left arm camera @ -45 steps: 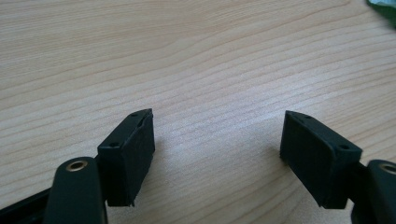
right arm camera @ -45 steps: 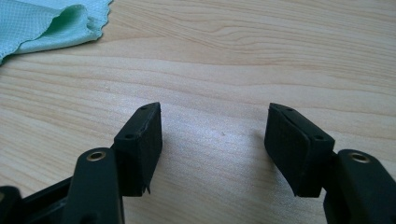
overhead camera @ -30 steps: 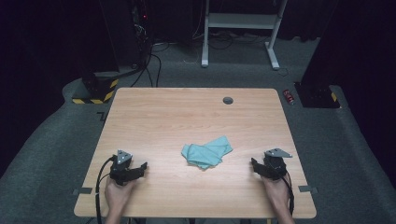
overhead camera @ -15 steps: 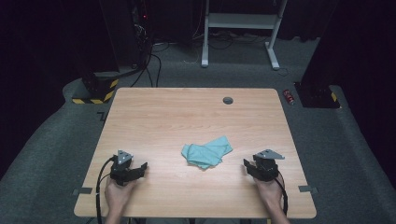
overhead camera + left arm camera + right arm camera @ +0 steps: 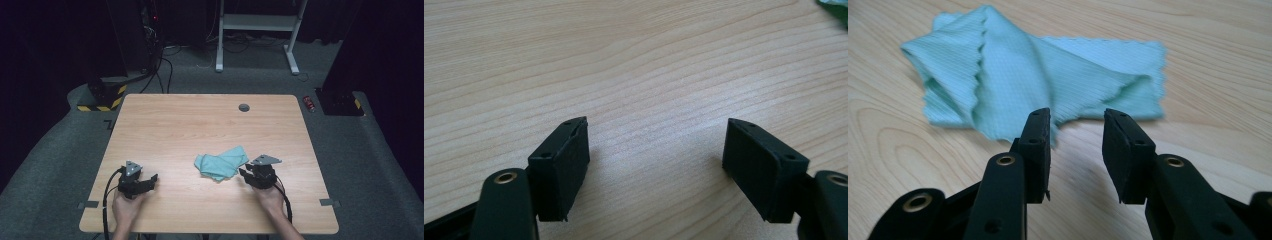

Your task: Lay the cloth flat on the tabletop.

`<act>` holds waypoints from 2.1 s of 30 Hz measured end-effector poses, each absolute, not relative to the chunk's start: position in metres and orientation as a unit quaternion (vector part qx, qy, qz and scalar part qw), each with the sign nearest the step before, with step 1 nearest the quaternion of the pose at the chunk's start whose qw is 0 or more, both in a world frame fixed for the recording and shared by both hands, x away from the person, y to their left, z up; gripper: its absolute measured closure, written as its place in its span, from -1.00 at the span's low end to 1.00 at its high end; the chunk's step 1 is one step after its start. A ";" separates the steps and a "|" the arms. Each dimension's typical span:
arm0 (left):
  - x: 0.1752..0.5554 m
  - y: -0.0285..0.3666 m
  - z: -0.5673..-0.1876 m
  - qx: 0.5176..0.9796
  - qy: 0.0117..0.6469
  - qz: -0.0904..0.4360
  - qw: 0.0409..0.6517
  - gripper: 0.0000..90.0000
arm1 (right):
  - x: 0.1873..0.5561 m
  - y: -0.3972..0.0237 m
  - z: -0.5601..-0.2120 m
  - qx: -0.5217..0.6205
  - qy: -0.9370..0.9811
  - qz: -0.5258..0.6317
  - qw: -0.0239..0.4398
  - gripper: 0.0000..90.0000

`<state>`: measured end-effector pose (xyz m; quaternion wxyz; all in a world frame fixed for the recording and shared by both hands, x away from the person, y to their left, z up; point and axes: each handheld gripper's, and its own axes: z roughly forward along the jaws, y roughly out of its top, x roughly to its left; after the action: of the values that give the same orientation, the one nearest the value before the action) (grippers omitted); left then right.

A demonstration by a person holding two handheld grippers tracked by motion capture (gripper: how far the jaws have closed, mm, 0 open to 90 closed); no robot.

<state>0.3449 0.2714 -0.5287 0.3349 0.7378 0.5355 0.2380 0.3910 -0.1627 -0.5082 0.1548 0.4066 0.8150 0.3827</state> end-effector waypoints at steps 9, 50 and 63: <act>0.345 0.271 -0.529 0.738 0.536 0.238 0.335 -0.40 | 0.402 -0.139 -0.508 0.388 0.829 0.379 0.139 0.53; 0.349 0.263 -0.525 0.737 0.532 0.219 0.355 -0.13 | 0.356 -0.192 -0.515 0.383 0.840 0.361 0.133 0.99; 0.407 0.178 -0.499 0.767 0.475 0.139 0.408 -0.14 | 0.361 -0.187 -0.516 0.382 0.841 0.364 0.121 0.91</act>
<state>0.4073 0.1778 -0.4986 0.4085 0.7672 0.4746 0.1392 0.3605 -0.1866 -0.5157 0.1209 0.3817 0.8411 0.3636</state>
